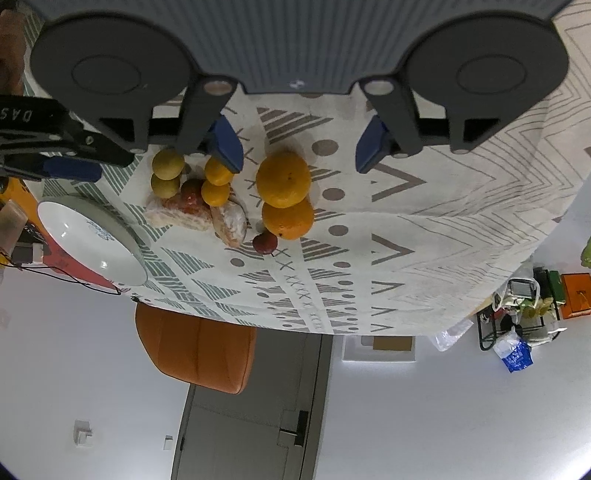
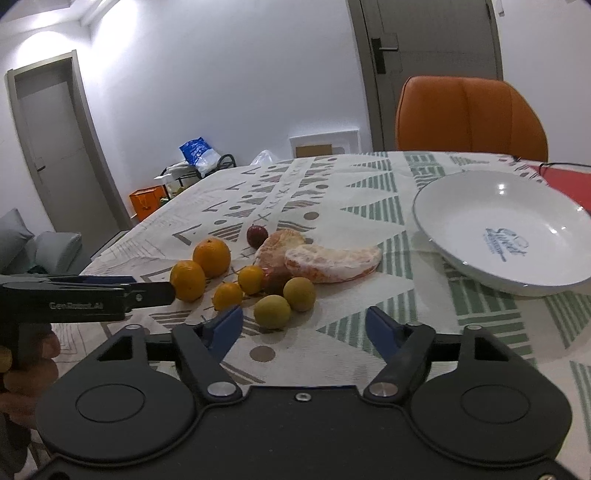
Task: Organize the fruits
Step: 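Close the left gripper on a large orange while the right gripper grasps a yellow apricot, then carry both fruits to the white bowl while the right gripper releases the apricot inside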
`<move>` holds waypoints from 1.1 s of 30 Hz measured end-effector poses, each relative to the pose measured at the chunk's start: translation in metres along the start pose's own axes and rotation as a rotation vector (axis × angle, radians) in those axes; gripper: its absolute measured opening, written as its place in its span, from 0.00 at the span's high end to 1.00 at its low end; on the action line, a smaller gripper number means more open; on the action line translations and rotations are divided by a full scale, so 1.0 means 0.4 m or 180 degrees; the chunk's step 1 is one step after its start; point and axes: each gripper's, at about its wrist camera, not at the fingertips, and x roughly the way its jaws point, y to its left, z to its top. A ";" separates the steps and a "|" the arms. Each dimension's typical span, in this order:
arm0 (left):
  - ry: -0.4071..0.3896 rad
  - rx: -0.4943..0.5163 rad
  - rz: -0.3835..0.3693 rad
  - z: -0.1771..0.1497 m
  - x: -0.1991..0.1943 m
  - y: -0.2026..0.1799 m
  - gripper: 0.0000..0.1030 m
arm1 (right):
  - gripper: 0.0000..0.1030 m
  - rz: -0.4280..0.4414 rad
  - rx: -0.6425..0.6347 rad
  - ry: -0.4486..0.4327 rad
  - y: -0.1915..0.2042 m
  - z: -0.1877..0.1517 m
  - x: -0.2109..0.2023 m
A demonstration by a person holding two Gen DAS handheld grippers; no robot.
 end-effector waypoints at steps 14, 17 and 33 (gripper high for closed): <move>0.0069 -0.0056 -0.0052 0.020 0.056 0.003 0.43 | 0.60 0.0230 0.0041 0.0180 0.024 0.007 0.072; 0.0064 -0.0044 -0.0076 0.021 0.066 0.000 0.48 | 0.64 0.0244 0.0045 0.0207 0.025 0.007 0.087; 0.0008 0.0009 -0.0092 0.025 0.048 -0.032 0.65 | 0.75 0.0228 0.0141 -0.0032 -0.008 0.014 0.032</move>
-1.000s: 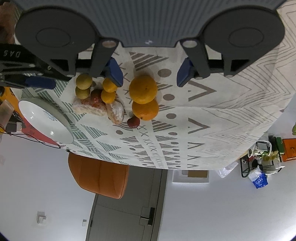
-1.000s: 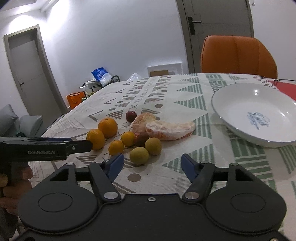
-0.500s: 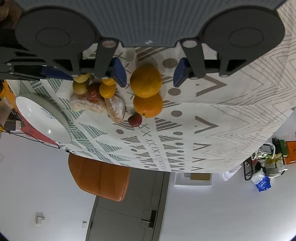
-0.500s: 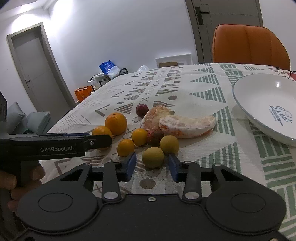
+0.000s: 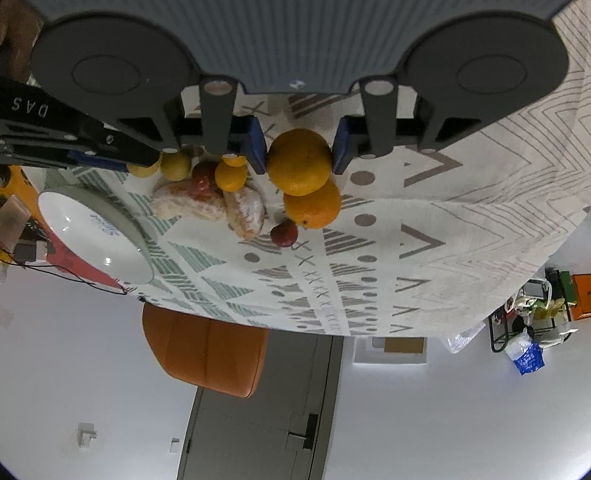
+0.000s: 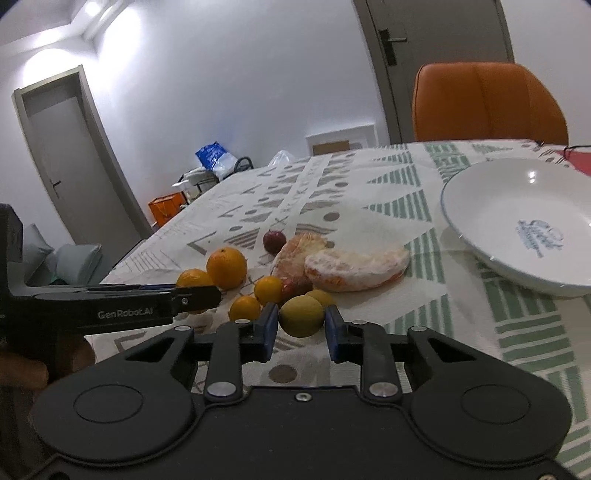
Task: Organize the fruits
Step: 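Carry both fruits to the white bowl while the right gripper releases the apricot inside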
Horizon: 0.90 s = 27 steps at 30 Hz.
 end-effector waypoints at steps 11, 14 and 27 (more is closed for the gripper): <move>-0.0081 0.0163 -0.0037 0.010 -0.008 -0.081 0.65 | 0.75 -0.0137 0.0079 -0.0257 -0.057 0.009 -0.072; -0.0101 0.0206 -0.0053 0.013 -0.008 -0.109 0.65 | 0.75 -0.0165 0.0101 -0.0316 -0.073 0.009 -0.092; -0.0150 0.0383 -0.0104 0.030 0.002 -0.225 0.65 | 0.75 -0.0270 0.0276 -0.0547 -0.161 0.013 -0.157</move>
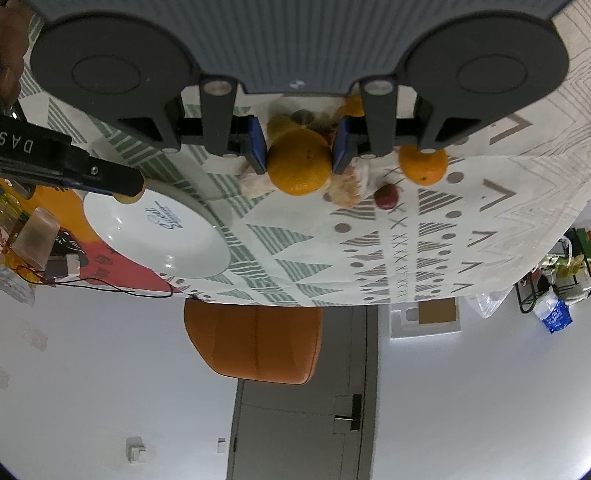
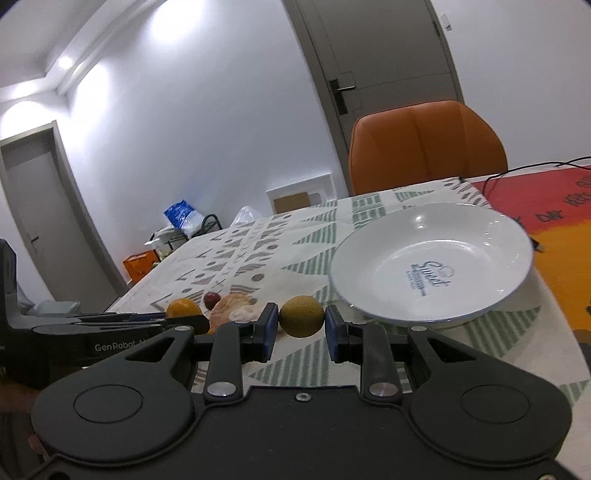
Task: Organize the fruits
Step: 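Carry both fruits to the white bowl while the right gripper releases the apricot inside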
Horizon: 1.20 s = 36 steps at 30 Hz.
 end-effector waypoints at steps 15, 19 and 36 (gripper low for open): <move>-0.0068 0.0220 -0.0050 0.034 0.028 -0.119 0.65 | 0.75 -0.0173 0.0183 -0.0142 -0.108 -0.005 -0.052; -0.0057 0.0291 -0.0098 0.041 0.045 -0.151 0.65 | 0.75 -0.0224 0.0246 -0.0162 -0.135 -0.007 -0.058; 0.0001 0.0464 -0.0139 0.066 0.112 -0.235 0.65 | 0.75 -0.0234 0.0322 -0.0245 -0.202 0.011 -0.032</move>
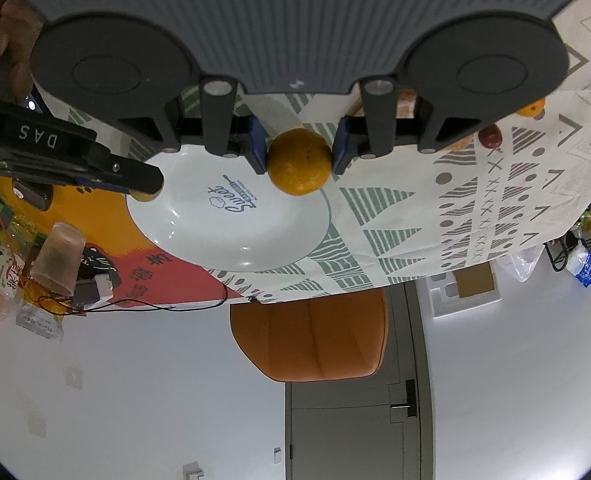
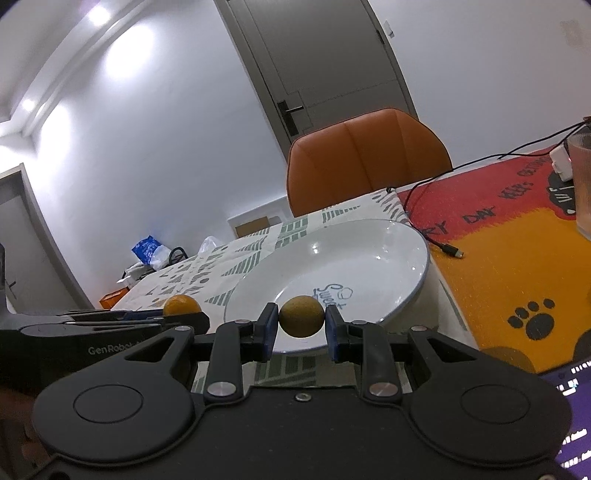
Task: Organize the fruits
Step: 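Carry both fruits to the white bowl while the right gripper releases the apricot inside, then open the left gripper to drop the large orange into the bowl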
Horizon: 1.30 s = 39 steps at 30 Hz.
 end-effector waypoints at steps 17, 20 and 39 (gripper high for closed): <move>0.0068 0.0042 -0.0032 0.029 0.068 -0.027 0.64 | 0.69 -0.0045 0.0106 -0.0016 -0.031 0.011 0.038; 0.0072 0.0037 -0.0050 0.033 0.075 -0.030 0.64 | 0.67 -0.0041 0.0108 -0.0033 -0.031 0.012 0.033; -0.0004 -0.0091 0.0030 0.037 0.045 -0.009 0.53 | 0.51 -0.0138 0.0108 -0.0024 -0.018 0.006 0.011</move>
